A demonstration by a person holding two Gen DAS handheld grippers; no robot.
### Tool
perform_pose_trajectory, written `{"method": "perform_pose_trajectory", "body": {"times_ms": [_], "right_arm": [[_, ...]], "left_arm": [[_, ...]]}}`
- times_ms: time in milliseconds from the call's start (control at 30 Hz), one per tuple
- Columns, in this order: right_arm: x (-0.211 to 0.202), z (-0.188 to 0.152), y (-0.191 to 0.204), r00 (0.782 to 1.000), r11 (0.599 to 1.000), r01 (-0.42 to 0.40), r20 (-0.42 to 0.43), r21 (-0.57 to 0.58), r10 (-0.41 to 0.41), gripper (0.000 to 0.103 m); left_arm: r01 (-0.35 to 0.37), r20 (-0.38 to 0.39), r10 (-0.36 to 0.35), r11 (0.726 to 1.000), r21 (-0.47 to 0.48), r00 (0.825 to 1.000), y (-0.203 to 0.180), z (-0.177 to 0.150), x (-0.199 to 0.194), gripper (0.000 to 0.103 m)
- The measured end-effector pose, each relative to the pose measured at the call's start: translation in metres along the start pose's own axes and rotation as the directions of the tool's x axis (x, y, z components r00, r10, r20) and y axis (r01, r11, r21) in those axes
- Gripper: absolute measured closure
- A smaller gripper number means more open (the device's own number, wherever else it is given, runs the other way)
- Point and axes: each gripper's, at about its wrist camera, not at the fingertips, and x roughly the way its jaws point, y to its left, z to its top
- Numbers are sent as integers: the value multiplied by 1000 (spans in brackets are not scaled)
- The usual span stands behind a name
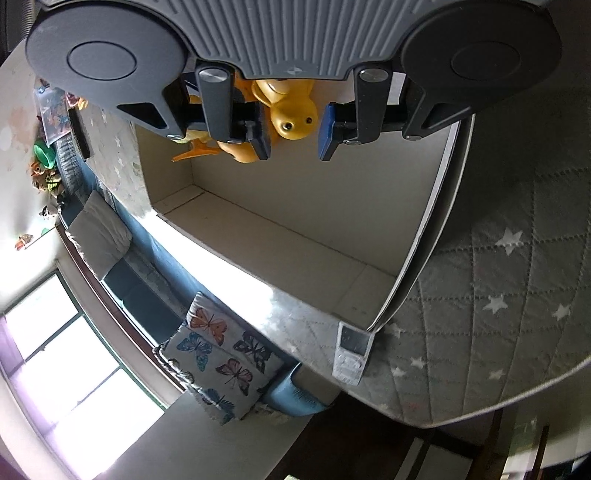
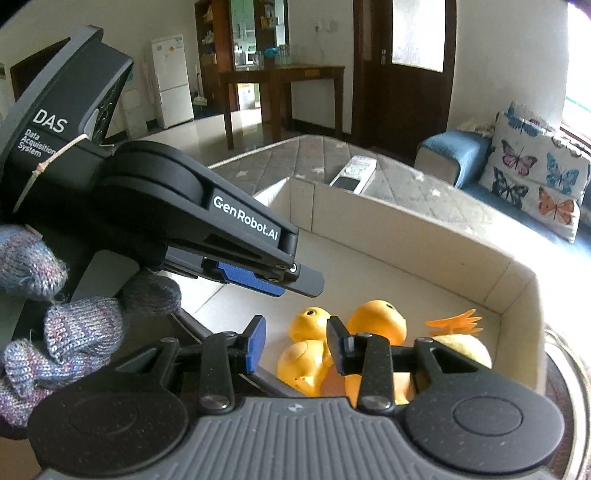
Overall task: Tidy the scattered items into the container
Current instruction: 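Open the right tool to release the yellow duck and withdraw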
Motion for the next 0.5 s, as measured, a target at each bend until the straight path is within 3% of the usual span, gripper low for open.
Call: {"method": "perform_pose_trajectory", "body": {"times_ms": [167, 500], "right_arm": [[-22, -3, 3, 998, 999, 40, 52, -15, -39, 55], [-66, -23, 13, 991, 994, 94, 96, -51, -89, 47]], "left_arm": [[4, 27, -5, 999, 39, 1000, -13, -8, -16, 73], [23, 72, -32, 992, 126, 997, -44, -44, -49, 73]]}}
